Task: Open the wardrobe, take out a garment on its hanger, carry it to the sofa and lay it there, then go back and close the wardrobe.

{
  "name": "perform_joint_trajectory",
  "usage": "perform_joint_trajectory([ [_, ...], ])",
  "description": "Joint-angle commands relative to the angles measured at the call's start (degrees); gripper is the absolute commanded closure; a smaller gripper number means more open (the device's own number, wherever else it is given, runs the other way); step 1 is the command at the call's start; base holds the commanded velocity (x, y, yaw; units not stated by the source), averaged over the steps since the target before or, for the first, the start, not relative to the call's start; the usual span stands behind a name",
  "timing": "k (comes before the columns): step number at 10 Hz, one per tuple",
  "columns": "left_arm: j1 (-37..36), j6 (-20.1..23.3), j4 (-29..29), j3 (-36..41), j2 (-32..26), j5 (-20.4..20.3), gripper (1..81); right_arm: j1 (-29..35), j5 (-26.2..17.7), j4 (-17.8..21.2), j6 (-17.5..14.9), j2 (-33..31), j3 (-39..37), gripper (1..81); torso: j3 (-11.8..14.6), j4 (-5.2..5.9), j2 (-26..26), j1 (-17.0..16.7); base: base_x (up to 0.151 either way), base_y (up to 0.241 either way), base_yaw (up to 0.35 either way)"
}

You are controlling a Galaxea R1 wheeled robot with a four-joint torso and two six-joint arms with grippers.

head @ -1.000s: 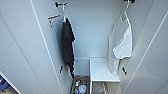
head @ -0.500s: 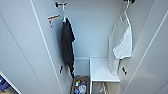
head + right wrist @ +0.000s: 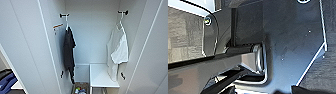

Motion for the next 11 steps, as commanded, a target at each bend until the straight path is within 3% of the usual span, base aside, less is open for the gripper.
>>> perform_joint_trajectory([
  [1,-1.7,0.4,0.5,0.2,-0.6,3.3,1.0,1.9,-3.2,-0.6,-0.1,-0.5,0.4,1.0,5.2,0.00,0.0,0.1,0.000,0.000,0.000],
  [4,-1.7,0.4,0.4,-0.9,-0.6,3.1,1.0,1.9,-3.2,-0.9,-0.2,0.7,0.0,1.0,10.2,0.00,-0.1,0.1,0.000,0.000,0.000],
  [5,-1.8,0.4,0.4,-0.9,-0.6,3.1,1.0,1.9,-3.2,-0.9,-0.2,1.2,-0.8,1.0,8.9,0.00,-0.1,0.1,0.000,0.000,0.000],
  [11,-1.9,0.4,0.6,-0.9,-0.3,3.1,1.0,1.9,-3.2,-0.3,-0.2,3.2,-5.0,1.0,10.4,0.00,-0.2,0.1,0.000,0.000,0.000],
])
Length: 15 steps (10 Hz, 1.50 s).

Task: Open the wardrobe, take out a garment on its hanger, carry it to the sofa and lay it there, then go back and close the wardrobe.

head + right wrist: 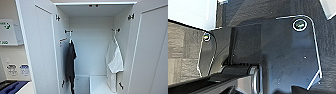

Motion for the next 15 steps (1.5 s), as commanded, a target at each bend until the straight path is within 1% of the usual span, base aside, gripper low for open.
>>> perform_joint_trajectory([
  [1,-3.6,0.4,0.6,0.4,-0.1,2.7,1.0,3.5,-2.5,0.0,-0.1,0.4,0.2,1.0,0.0,0.00,0.0,0.1,0.000,0.000,0.000],
  [3,-3.6,0.4,0.8,0.4,-0.1,2.7,1.0,3.5,-2.5,0.2,-0.1,0.4,0.2,1.0,0.0,0.00,0.0,0.1,0.000,0.000,0.000],
  [4,-3.6,0.4,0.8,0.4,-0.1,2.7,1.0,3.5,-2.5,0.2,-0.1,0.4,0.2,1.0,-1.2,0.00,0.0,0.1,0.000,0.000,0.000],
  [5,-3.7,0.4,0.9,0.4,0.0,2.7,1.0,3.5,-2.5,0.2,-0.1,0.4,0.2,1.0,-0.1,0.00,0.0,0.1,0.000,0.000,0.000],
  [7,-3.6,0.4,1.0,0.4,0.0,2.7,1.0,3.5,-2.5,0.2,-0.1,0.4,0.2,1.0,-0.6,0.00,0.0,0.1,0.000,0.000,0.000],
  [15,-3.7,0.4,1.1,0.4,0.0,2.7,1.0,3.6,-2.5,-0.2,-0.1,0.7,0.2,1.0,-0.6,0.00,0.0,0.1,0.000,0.000,0.000],
])
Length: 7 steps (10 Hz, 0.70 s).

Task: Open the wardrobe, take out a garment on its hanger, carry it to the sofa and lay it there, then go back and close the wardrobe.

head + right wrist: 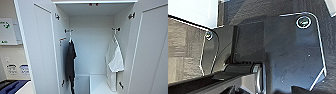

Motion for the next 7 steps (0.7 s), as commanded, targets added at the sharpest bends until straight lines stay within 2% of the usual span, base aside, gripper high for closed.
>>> perform_joint_trajectory([
  [1,-3.6,0.4,0.7,0.4,-0.3,2.8,1.0,3.5,-2.5,-0.2,-0.1,0.0,0.2,1.0,0.0,0.00,0.0,0.1,0.000,0.000,0.000],
  [4,-3.7,0.4,0.7,0.4,-0.3,2.8,1.0,3.5,-2.5,-0.3,-0.1,0.0,0.2,1.0,0.0,0.00,0.0,0.1,0.000,0.000,0.000],
  [7,-3.6,0.4,0.7,0.4,-0.2,2.8,1.0,3.5,-2.5,-0.3,-0.1,0.0,0.2,1.0,0.0,0.00,0.0,0.1,0.080,0.000,0.000],
])
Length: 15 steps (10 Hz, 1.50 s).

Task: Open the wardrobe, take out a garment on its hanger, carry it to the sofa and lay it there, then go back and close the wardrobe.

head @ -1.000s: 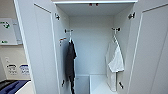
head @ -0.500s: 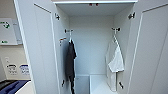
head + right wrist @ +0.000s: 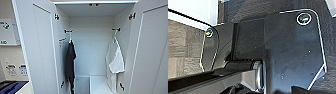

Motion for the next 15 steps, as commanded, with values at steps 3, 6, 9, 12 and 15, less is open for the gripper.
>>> perform_joint_trajectory([
  [3,-3.9,0.4,0.7,0.4,-0.2,2.6,1.0,3.9,-2.5,-0.1,-0.1,-0.1,0.2,1.0,0.0,0.00,0.0,0.1,0.081,0.000,0.000],
  [6,-3.9,0.4,0.7,0.4,-0.1,2.5,1.0,3.9,-2.5,-0.1,-0.1,-0.1,0.0,1.0,0.0,0.00,0.0,0.1,0.081,0.000,0.000],
  [9,-3.9,0.4,0.7,0.4,-0.2,2.6,1.0,3.9,-2.5,-0.2,-0.1,-0.1,0.0,1.0,0.0,0.00,0.0,0.1,0.081,0.000,0.000],
  [12,-3.9,0.4,0.7,0.4,-0.1,2.5,1.0,3.9,-2.5,-0.1,-0.1,-0.1,0.0,1.0,0.0,0.00,0.0,0.1,0.081,0.000,0.000],
  [15,-3.9,0.4,0.7,0.4,-0.1,2.6,1.0,3.9,-2.5,0.1,-0.1,0.2,0.0,1.0,0.0,0.00,0.0,0.1,0.081,0.000,0.000],
])
